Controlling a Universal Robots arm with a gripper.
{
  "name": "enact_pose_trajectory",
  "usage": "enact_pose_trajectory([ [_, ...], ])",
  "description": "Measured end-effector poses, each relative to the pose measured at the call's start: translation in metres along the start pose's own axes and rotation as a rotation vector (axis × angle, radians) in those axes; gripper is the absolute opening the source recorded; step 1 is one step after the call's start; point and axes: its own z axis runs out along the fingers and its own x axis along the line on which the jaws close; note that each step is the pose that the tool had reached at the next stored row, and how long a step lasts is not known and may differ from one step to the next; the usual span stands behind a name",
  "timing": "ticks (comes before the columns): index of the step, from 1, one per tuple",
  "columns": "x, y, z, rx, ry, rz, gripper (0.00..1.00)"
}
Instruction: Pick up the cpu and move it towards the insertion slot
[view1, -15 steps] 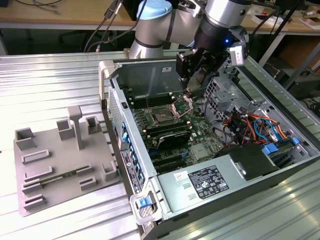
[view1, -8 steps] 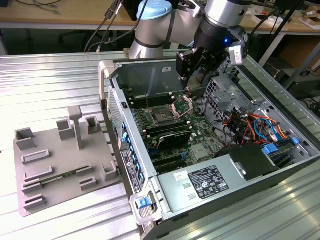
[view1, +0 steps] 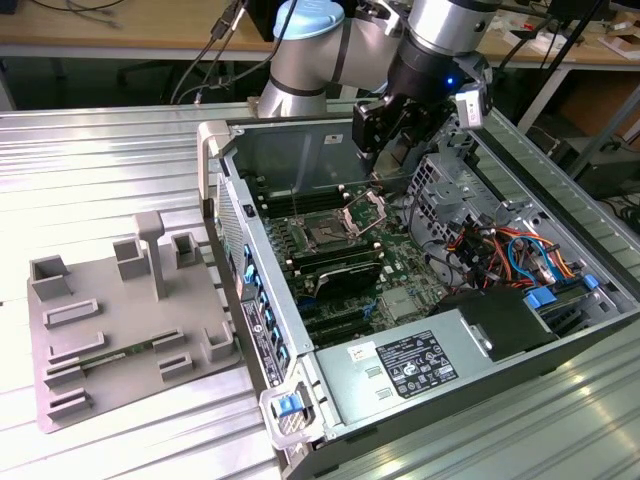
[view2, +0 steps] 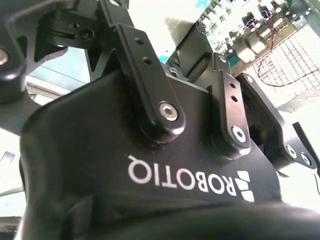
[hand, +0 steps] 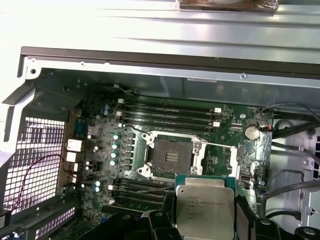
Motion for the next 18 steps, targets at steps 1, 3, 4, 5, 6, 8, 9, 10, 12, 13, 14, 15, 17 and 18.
enact_pose_trajectory([
  [1,-0.0005,0.0006,0.0004,0.0001,0.0000,0.000,0.55],
  [3,-0.0016,0.0020,0.0013,0.0001,0.0000,0.000,0.55],
  [4,-0.0023,0.0028,0.0019,0.0000,0.0000,0.000,0.55],
  [5,-0.0029,0.0036,0.0024,0.0001,0.0000,0.000,0.55],
  [6,-0.0039,0.0049,0.0033,0.0001,0.0001,0.000,0.55],
  [8,-0.0052,0.0064,0.0043,0.0000,0.0000,0.000,0.55],
  [9,-0.0062,0.0075,0.0051,0.0001,0.0000,0.000,0.55],
  [10,-0.0068,0.0082,0.0056,0.0000,0.0000,0.000,0.55],
  [12,-0.0083,0.0099,0.0068,0.0001,0.0000,0.000,0.55],
  [13,-0.0093,0.0110,0.0075,0.0001,0.0000,0.000,0.55],
  [14,-0.0098,0.0116,0.0080,0.0001,0.0000,0.000,0.55],
  [15,-0.0105,0.0124,0.0086,0.0001,0.0000,0.000,0.55],
  [17,-0.0117,0.0138,0.0098,0.0000,0.0000,0.000,0.55],
  [18,-0.0120,0.0141,0.0100,0.0000,0.0000,0.000,0.55],
])
